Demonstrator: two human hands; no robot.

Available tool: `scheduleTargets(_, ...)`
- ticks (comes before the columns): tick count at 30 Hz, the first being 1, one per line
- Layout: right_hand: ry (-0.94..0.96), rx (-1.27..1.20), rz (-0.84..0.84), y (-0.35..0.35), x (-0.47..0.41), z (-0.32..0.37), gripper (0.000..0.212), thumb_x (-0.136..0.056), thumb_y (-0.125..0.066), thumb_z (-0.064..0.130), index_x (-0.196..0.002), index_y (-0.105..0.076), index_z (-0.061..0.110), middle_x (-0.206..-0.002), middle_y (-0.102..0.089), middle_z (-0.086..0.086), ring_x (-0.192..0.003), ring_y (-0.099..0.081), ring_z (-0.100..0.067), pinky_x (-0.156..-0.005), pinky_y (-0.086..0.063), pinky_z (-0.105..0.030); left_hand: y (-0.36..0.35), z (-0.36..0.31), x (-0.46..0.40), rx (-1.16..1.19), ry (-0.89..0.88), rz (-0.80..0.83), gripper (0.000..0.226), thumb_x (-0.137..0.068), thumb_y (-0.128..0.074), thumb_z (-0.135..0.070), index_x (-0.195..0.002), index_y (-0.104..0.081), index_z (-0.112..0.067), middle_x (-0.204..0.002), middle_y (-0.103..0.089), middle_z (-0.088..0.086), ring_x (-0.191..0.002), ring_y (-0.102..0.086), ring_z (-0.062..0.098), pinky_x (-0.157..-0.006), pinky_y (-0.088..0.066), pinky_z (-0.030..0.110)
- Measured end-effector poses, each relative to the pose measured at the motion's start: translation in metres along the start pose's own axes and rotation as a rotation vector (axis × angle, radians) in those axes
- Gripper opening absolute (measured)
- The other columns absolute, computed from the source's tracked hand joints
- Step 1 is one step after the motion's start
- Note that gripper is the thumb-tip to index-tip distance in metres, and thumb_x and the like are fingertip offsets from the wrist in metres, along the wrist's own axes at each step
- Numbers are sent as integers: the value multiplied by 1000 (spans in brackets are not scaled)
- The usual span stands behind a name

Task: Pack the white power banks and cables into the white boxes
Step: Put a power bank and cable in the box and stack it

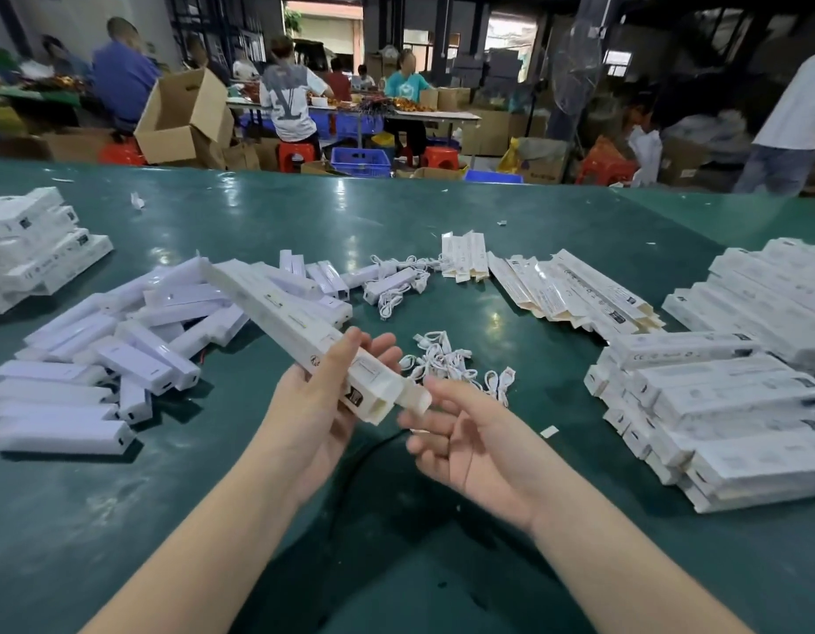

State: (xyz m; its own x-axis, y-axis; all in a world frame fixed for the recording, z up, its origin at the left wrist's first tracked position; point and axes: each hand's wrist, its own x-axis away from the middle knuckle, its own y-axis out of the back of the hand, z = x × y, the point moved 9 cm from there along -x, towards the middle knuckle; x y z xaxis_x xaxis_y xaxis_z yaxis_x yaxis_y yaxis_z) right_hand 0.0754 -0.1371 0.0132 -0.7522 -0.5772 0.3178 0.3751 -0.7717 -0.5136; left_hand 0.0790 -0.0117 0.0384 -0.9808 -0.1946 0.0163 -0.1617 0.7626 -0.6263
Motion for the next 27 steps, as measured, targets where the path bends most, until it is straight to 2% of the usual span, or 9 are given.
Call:
scheduleTargets(3, 128, 296, -16, -4, 0, 6, 35, -81, -71, 44, -101, -69, 15, -88, -73, -9, -59, -64, -17, -53, -51, -23, 5, 4, -1, -4, 26, -46, 37, -73, -67, -32, -101, -61, -8, -99, -75, 8, -89, -73, 17, -63, -57, 24)
scheduleTargets(6, 275, 458, -90, -5, 2, 13, 31, -87, -69, 32, -107, -59, 10, -81, -74, -7, -55, -63, -17, -51, -52, -23, 4, 10, -1, -48, 70, -38, 40, -74, -66, -33, -104, -59, -7, -99, -75, 7, -90, -73, 15, -61, -57, 26)
scheduleTargets(8, 323, 494, -99, -7, 4, 14, 18, -93, -63, 21, -105, -60, 8, -73, -71, -6, -51, -61, -16, -51, -51, -23, 1, 15, -1, -53, 109, -10, 46, -73, -67, -35, -108, -57, -6, -101, -75, 7, -91, -73, 16, -60, -57, 27)
scheduleTargets(10, 269, 369, -55, -6, 4, 11, 9, -96, -58, 16, -97, -60, 8, -67, -66, -4, -50, -59, -14, -51, -50, -21, 0, 16, -1, 3, 135, -5, 50, -71, -68, -37, -110, -57, -8, -104, -75, 7, -92, -72, 16, -57, -58, 26)
scheduleTargets(14, 47, 95, 30, -8, 4, -1, 21, -97, -49, 5, -79, -57, 12, -60, -59, -1, -47, -55, -9, -47, -48, -16, 9, 2, -3, 233, 83, -85, 46, -66, -74, -29, -106, -61, -10, -102, -74, 11, -91, -73, 19, -64, -60, 30)
scheduleTargets(16, 53, 194, 64, -10, 4, -2, 19, -97, -49, 4, -81, -57, 11, -61, -62, -3, -48, -57, -10, -47, -48, -17, 17, -2, -3, 247, 70, -148, 42, -64, -78, -26, -99, -65, -8, -96, -75, 8, -86, -74, 18, -65, -60, 30)
scheduleTargets(19, 167, 388, 64, -15, 6, 2, 4, -97, -53, 5, -98, -57, 5, -66, -68, -8, -51, -61, -16, -50, -49, -20, 20, -2, -3, 248, 96, -172, 27, -66, -77, -22, -87, -64, -11, -69, -69, 0, -65, -70, 14, -63, -58, 27)
scheduleTargets(22, 270, 456, 70, -20, 9, 6, 17, -96, -58, 5, -112, -50, 6, -74, -69, -6, -56, -63, -21, -55, -53, -26, 28, 1, -4, 405, 109, -240, 18, -71, -68, -6, -86, -58, -5, -56, -52, 1, -48, -60, 12, -63, -59, 27)
scheduleTargets(27, 439, 674, 119, -36, 20, 6, 20, -82, -74, 14, -91, -57, 19, -84, -67, 3, -66, -60, -14, -63, -54, -27, 31, 2, -4, 519, 84, -245, 18, -82, -45, -3, -97, -55, -1, -60, -42, 1, -42, -50, 8, -58, -57, 27)
